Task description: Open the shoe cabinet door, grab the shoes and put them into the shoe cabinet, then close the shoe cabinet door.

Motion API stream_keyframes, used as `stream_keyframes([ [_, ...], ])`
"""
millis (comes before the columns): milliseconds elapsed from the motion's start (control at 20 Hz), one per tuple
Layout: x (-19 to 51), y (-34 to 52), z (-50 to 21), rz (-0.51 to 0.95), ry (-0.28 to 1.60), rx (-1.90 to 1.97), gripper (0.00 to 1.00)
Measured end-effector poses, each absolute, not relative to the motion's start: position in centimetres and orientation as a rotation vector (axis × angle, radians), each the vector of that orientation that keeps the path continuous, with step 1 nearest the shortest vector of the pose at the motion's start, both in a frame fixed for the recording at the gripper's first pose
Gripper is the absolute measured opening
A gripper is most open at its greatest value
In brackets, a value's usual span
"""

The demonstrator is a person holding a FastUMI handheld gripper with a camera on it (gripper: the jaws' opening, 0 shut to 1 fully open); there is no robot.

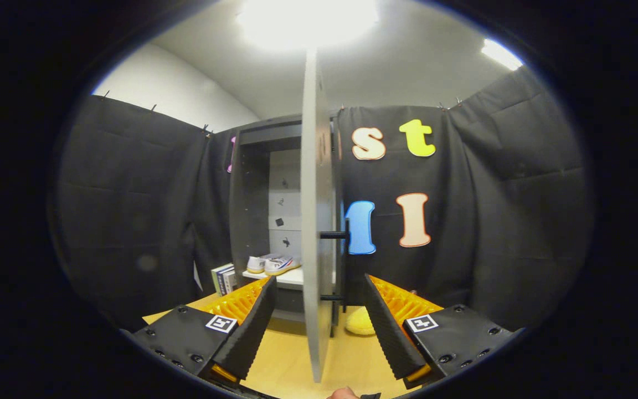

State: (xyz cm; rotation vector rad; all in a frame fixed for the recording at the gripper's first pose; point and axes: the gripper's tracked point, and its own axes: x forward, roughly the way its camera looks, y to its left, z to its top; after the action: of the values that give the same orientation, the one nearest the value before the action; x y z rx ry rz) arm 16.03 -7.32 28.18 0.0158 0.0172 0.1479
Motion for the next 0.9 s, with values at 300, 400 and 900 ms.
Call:
stream_keyframes([
  [300, 19.8, -13.8, 24.6, -0.114, 0.062, -0.012, 0.95],
  [400, 20.5, -13.5, 23.2, -0.127, 0.104, -0.034, 0.95],
  [900, 21.2, -10.6, 21.6, -0.14, 0.15, -0.041, 0.94],
])
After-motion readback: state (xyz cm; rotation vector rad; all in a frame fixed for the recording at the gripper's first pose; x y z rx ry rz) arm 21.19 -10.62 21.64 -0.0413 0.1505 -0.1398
